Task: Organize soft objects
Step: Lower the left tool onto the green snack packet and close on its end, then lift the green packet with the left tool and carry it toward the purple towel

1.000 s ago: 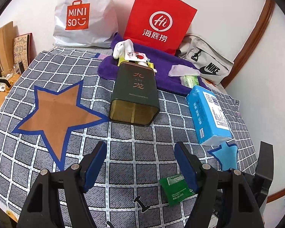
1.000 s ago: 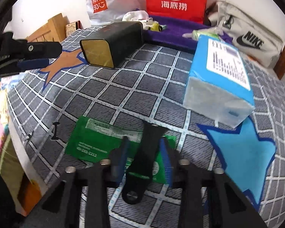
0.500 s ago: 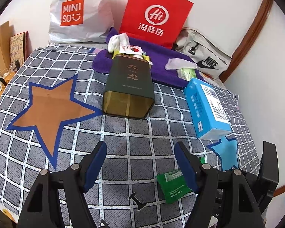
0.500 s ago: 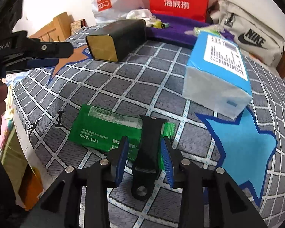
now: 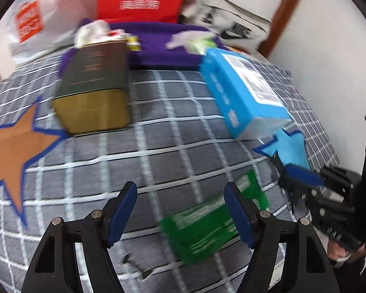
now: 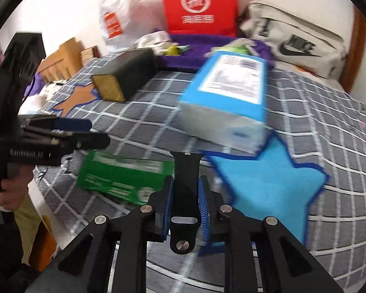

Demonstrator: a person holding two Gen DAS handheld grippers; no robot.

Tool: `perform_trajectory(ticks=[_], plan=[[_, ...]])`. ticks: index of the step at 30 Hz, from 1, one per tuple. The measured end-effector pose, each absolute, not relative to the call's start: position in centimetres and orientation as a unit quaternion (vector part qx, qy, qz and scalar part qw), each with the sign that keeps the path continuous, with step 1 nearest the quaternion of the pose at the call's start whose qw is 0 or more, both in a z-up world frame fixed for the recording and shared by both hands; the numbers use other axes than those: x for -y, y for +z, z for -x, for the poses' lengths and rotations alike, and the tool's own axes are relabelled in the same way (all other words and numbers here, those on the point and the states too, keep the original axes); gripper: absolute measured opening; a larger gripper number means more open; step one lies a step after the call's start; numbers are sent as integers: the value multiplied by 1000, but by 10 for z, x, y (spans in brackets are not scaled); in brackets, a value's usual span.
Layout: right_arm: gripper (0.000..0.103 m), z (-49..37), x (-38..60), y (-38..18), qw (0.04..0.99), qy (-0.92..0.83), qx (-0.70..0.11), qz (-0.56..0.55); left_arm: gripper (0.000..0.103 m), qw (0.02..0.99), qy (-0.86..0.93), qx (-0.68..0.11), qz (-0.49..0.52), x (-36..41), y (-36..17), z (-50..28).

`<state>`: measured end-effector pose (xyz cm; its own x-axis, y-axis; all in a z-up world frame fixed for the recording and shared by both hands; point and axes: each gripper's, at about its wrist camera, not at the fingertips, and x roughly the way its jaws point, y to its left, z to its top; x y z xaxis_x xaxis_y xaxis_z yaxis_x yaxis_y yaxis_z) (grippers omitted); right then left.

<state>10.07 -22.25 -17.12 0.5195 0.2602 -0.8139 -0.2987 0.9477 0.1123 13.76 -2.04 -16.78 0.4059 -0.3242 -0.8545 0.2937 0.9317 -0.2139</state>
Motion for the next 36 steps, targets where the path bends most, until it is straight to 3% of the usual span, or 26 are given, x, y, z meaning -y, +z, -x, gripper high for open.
perform_trajectory(ticks=[11,27,29,30,31,36], plan=[[20,-108,259,-169,880,136,-455,4,72,803,-239,-545,-17,41,-181,-118],[21,-96,274,-167,886,142,-442,-16,75,813,-227,-519,-136,96,-184,-91],[21,-95,275,-167,886,142,-441,-17,67,818,-219,-510,-149,100,-184,-90],[21,-95,276,-168,886,142,-442,-18,52,821,-223,-505,-149,101,-183,-90],[21,-96,277,-168,886,141,-442,-19,43,823,-225,-502,-145,100,-181,-90],[21,-100,277,-163,885,145,-442,-24,28,823,-218,-512,-116,91,-179,-102]])
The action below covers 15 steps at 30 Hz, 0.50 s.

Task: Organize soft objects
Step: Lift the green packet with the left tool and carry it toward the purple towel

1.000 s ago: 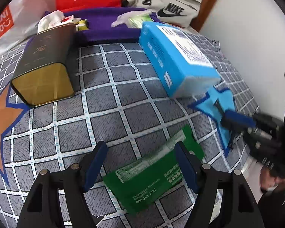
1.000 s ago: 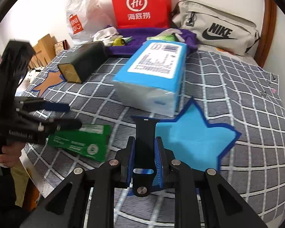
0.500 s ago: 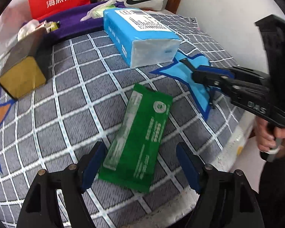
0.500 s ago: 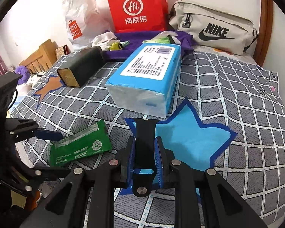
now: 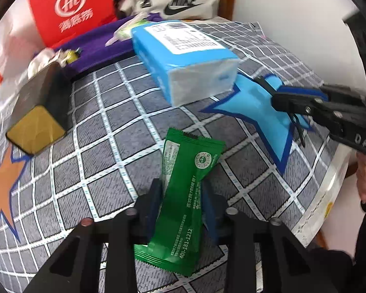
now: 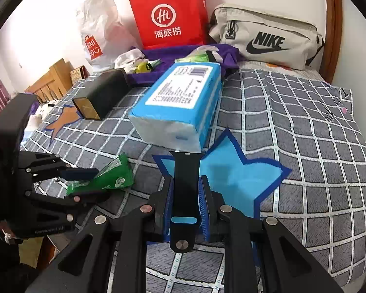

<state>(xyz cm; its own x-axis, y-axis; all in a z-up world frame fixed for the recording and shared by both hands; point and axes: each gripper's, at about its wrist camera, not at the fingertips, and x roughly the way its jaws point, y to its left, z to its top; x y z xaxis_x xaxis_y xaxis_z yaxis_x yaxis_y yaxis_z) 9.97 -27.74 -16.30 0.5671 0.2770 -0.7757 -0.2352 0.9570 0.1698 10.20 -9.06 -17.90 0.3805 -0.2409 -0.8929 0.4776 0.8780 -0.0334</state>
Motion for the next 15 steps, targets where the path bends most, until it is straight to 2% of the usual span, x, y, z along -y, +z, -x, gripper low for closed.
perform_trajectory(ticks=[15], plan=[[20,-108,248,-126,881,215,-421,-10,27,841,-183,-509,-12,38,-152,-119]])
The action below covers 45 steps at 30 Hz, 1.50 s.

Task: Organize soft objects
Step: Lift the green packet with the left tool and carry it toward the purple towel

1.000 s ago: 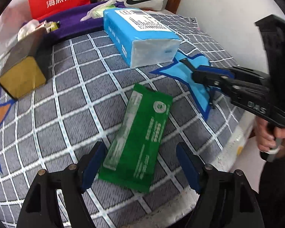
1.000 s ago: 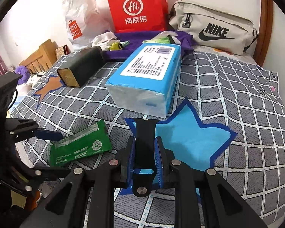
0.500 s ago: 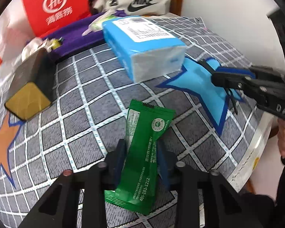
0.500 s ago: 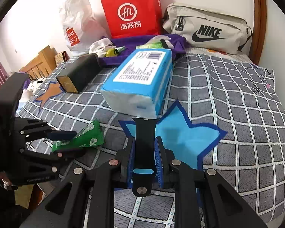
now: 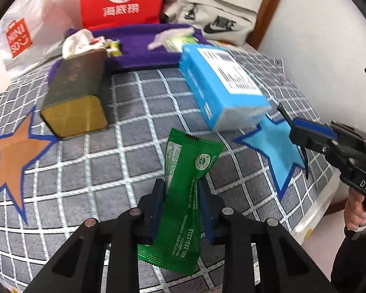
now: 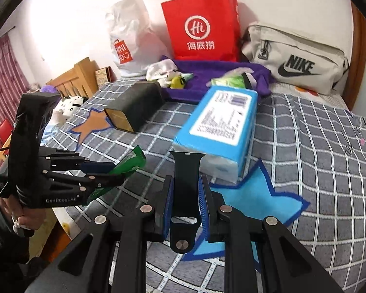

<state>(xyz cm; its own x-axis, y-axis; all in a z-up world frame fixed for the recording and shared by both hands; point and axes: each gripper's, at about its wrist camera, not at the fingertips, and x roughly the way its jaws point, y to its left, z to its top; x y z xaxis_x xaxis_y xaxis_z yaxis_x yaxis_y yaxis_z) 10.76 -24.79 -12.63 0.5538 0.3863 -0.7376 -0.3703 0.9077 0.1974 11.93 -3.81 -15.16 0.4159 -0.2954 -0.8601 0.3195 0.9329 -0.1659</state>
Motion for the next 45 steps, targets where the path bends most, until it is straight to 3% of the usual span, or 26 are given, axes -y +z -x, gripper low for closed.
perform_trajectory(ticks=[12,45], plan=[[20,-134,235,-106,882,232,-410,-18,27,868,-146,-473,31,12,-113,-148],[20,-234,230,-75,901,197,-387,-23,27,892,-95,-439,61,-22,-70,-236]])
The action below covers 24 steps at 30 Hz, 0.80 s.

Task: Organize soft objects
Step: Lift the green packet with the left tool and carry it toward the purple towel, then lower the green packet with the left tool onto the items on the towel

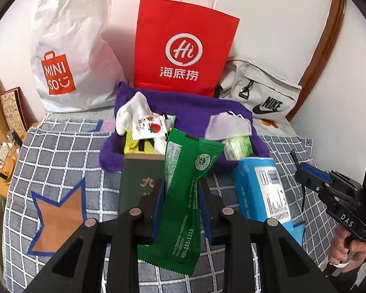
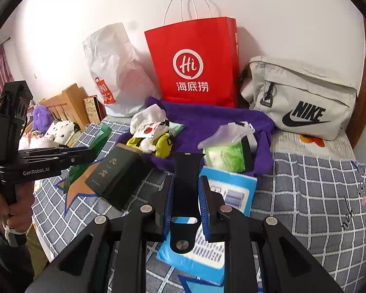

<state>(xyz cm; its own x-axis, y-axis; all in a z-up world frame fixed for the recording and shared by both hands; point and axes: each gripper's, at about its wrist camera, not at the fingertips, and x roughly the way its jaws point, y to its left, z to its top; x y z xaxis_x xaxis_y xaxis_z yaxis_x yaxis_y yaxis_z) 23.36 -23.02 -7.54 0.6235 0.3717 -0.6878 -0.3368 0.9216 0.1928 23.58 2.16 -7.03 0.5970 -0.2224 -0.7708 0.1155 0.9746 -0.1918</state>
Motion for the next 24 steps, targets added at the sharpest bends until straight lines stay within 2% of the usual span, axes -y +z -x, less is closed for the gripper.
perform_trajectory(ticks=[24], plan=[[20,-305,231,-50,917,167,-360,-34,27,902,-60,-422,63,-40,-49,-285]])
